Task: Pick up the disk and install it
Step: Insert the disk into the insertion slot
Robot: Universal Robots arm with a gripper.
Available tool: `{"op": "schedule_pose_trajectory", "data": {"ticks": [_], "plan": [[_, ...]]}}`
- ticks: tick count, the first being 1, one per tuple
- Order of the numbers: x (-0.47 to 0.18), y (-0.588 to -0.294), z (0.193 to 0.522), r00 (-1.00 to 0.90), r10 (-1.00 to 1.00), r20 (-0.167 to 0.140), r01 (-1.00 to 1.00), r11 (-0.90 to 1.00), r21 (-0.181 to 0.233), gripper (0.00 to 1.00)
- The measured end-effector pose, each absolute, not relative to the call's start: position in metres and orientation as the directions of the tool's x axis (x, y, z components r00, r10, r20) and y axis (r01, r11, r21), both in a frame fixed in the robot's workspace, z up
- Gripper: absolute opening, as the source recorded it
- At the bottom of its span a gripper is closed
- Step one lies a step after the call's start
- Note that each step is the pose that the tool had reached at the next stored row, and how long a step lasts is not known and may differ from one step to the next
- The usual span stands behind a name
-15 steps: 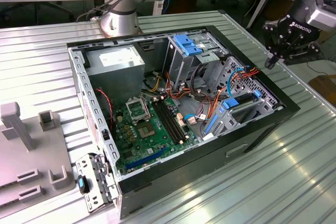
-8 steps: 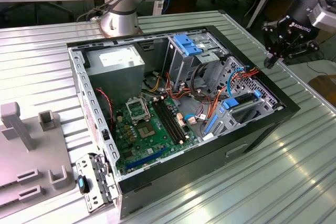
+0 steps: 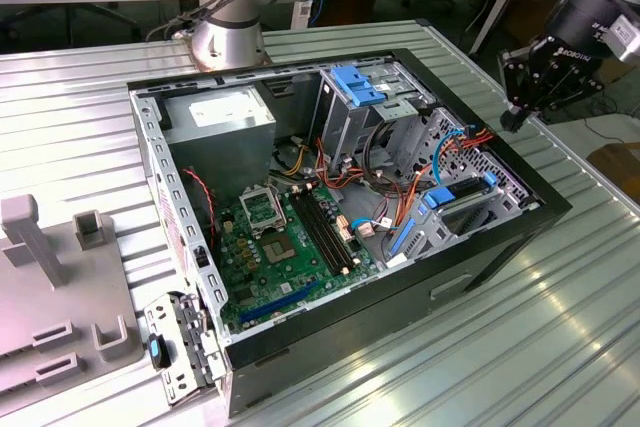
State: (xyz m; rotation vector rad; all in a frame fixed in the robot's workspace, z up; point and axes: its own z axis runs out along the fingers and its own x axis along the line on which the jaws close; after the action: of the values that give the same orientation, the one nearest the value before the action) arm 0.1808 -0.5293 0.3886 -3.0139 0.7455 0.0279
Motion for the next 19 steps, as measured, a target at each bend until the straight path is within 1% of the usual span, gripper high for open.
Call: {"op": "schedule_pose_trajectory", "data": {"ticks": [5, 9, 14, 19], "plan": [[0.181, -0.527, 0.388, 0.918, -0.396, -0.026, -0.397, -0.917, -0.031, 0.11], [0.181, -0.517, 0.387, 0.925, -0.380, -0.026, -0.380, -0.924, -0.031, 0.11], [0.181, -0.516, 0.385, 0.957, -0.289, -0.026, -0.290, -0.957, -0.031, 0.11], [0.181, -0.513, 0.382, 0.976, -0.218, -0.005, -0.218, -0.975, -0.033, 0.11]]}}
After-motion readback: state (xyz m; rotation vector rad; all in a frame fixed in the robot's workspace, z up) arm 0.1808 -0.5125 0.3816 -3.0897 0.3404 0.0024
